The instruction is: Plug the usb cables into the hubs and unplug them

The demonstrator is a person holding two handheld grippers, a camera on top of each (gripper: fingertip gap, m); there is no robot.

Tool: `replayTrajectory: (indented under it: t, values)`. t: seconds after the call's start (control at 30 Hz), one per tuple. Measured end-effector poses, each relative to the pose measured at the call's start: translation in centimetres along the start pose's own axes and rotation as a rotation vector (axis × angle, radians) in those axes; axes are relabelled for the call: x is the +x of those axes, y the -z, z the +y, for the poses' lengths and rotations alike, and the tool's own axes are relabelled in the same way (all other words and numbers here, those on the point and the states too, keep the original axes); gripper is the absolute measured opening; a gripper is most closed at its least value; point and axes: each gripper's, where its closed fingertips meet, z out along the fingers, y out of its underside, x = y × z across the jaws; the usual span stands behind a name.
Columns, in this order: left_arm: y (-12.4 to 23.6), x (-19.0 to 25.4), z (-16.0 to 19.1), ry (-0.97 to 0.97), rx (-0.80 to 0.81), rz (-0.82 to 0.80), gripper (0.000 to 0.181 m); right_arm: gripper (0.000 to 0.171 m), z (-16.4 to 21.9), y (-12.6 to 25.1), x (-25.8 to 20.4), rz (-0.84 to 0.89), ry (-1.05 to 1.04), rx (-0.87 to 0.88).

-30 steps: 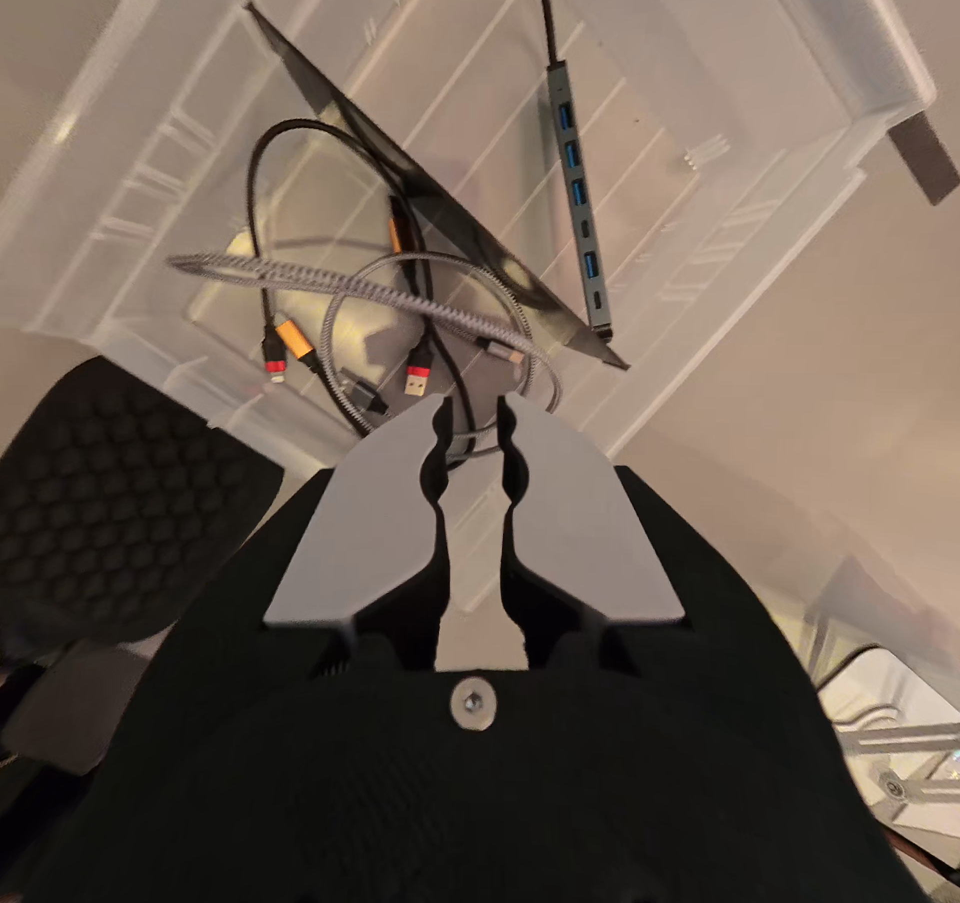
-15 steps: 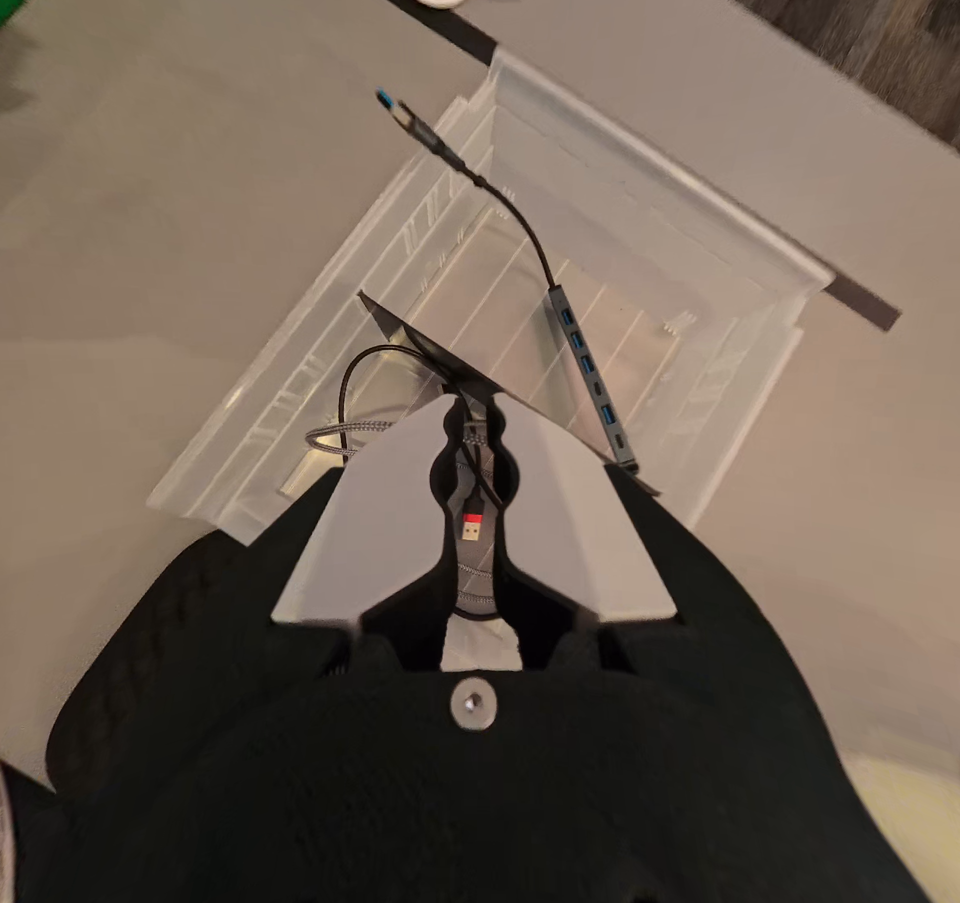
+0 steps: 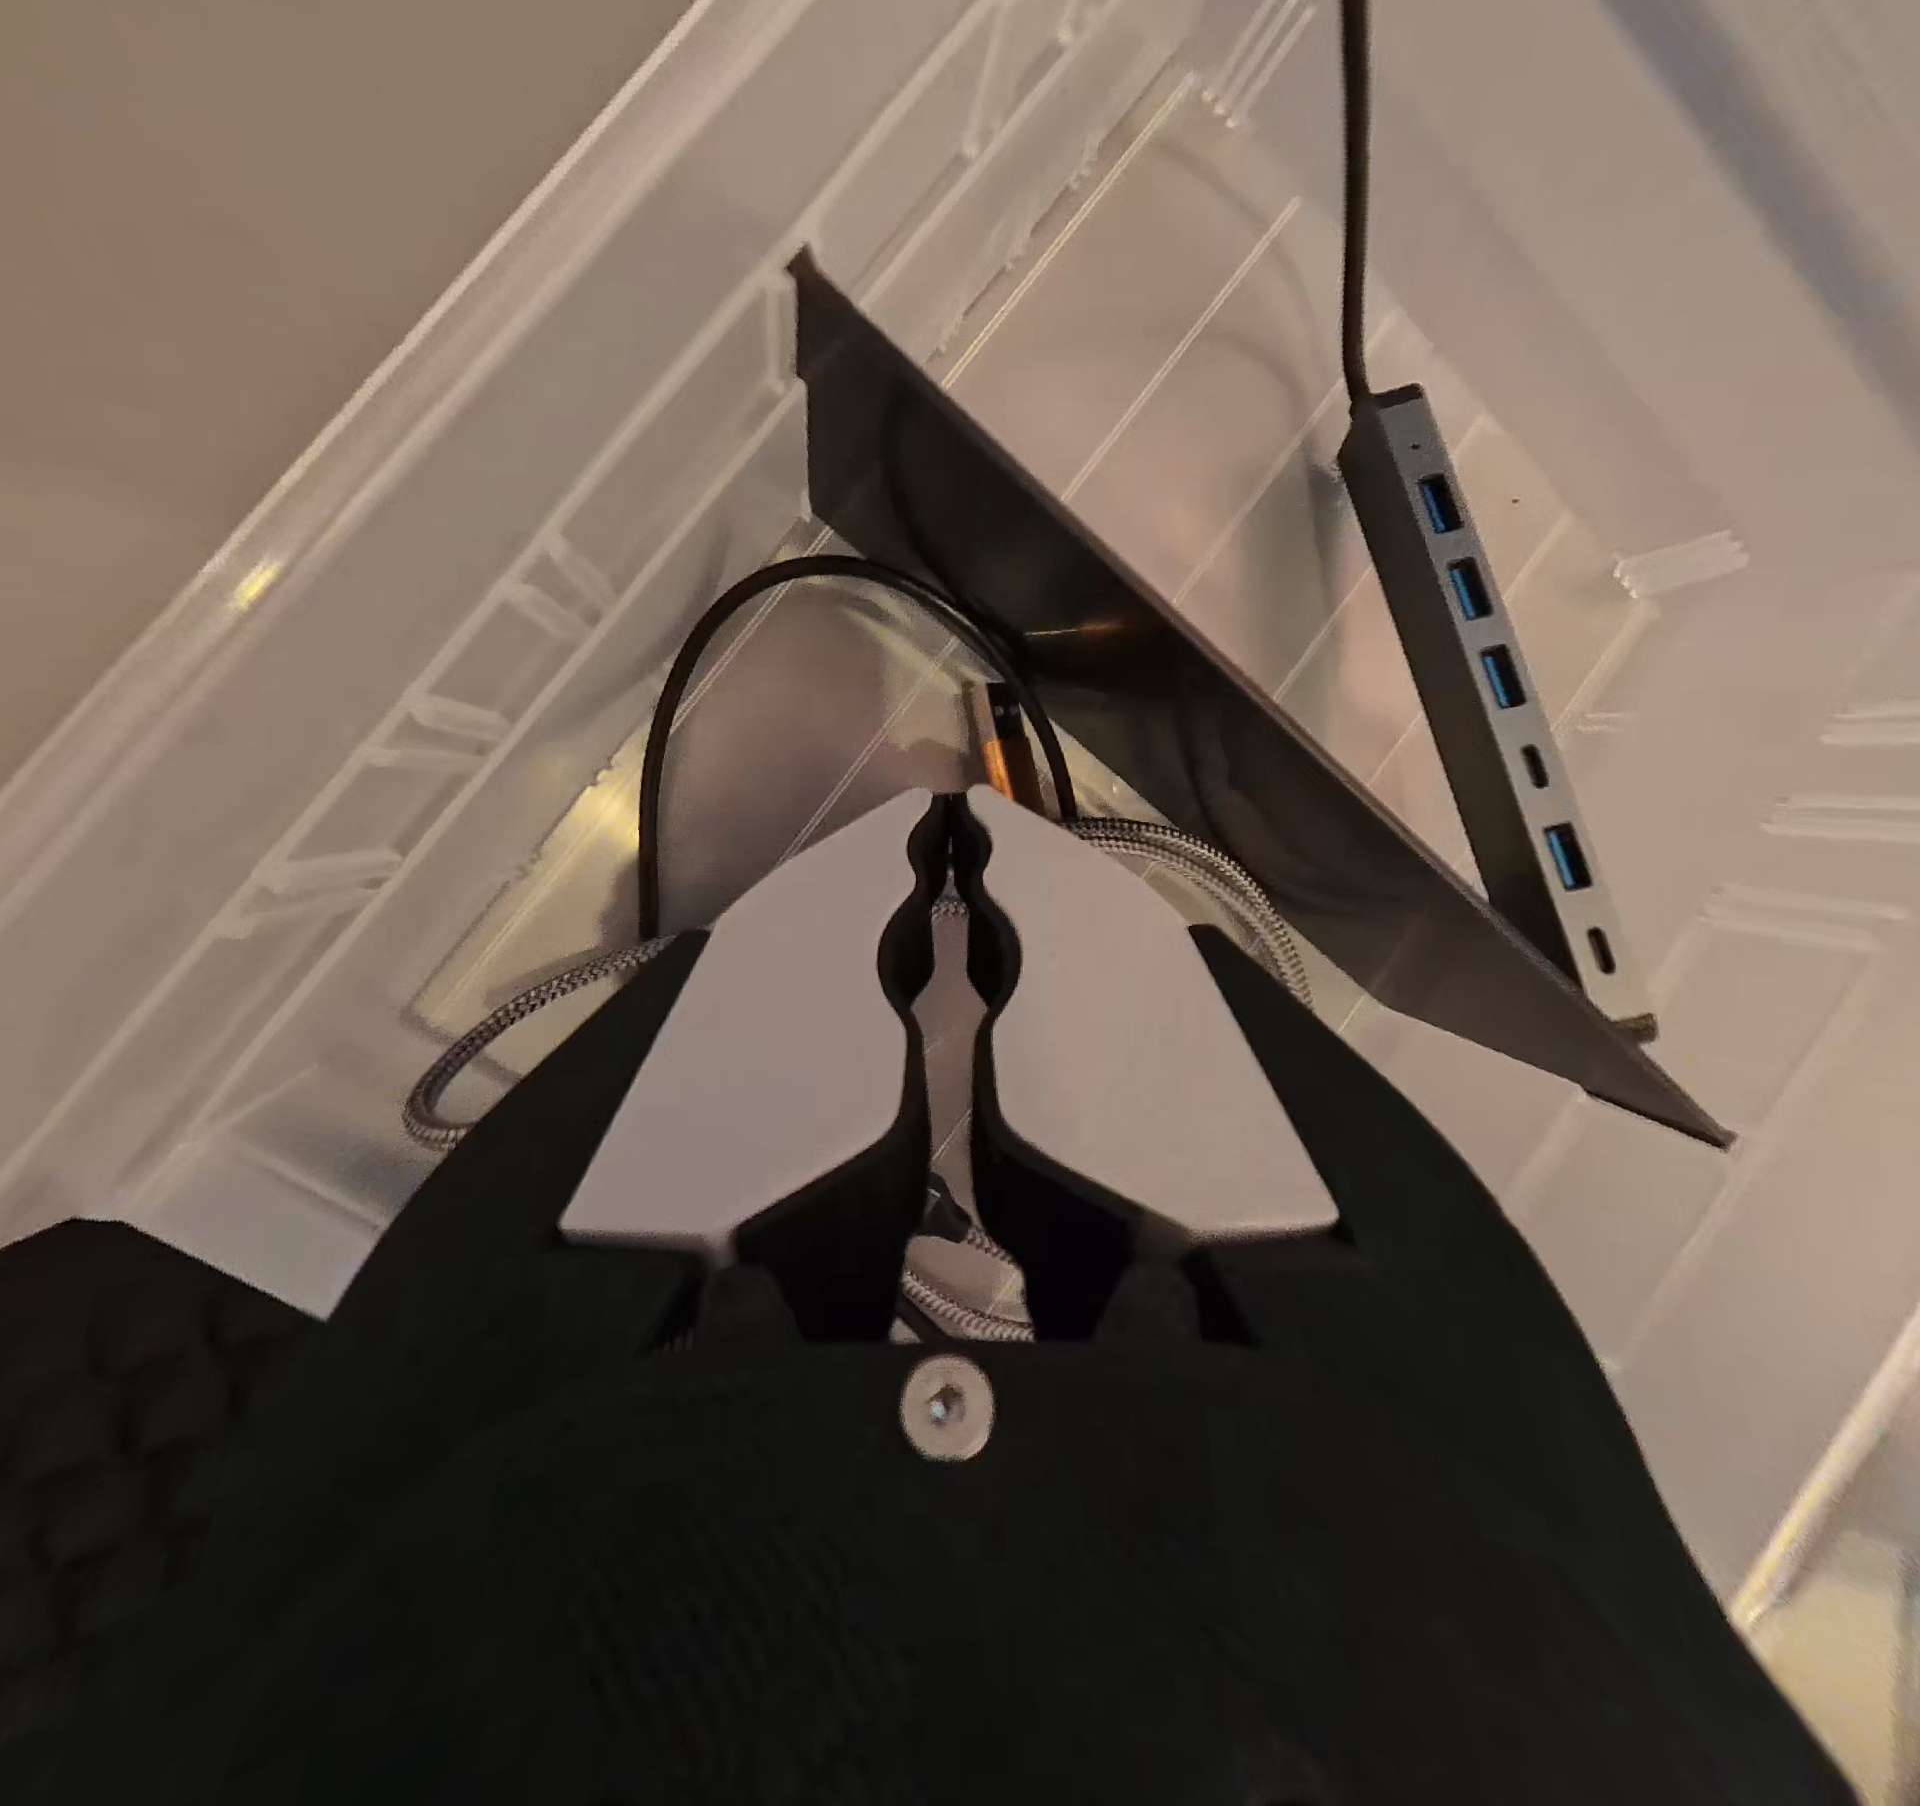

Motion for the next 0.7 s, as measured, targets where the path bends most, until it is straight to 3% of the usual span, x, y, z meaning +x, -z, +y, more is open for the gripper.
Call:
replayTrajectory:
  t: [0.03, 0.23, 0.43, 0.57, 0.7]
  values:
    - [0.0, 0.0, 0.0, -0.001, 0.0, 0.001, 0.029, 0.002, 0.0, -0.1, 0.0, 0.013, 0.024, -0.007]
    - [0.1, 0.1, -0.1, -0.001, 0.004, 0.005, 0.029, 0.002, -2.3, 1.7, 0.1, -0.058, -0.041, 0.097]
    - [0.2, 0.3, -0.3, -0.004, 0.009, 0.011, 0.029, 0.002, 0.2, -1.3, -0.2, -0.069, -0.013, -0.023]
    - [0.1, 0.5, -0.3, 0.005, 0.015, 0.028, 0.029, 0.004, -3.9, 3.6, 1.1, -0.042, -0.038, 0.227]
    - [-0.8, 1.7, 0.1, 0.05, 0.011, 0.116, 0.029, 0.017, -7.9, 10.3, 2.2, 0.089, 0.033, 0.386]
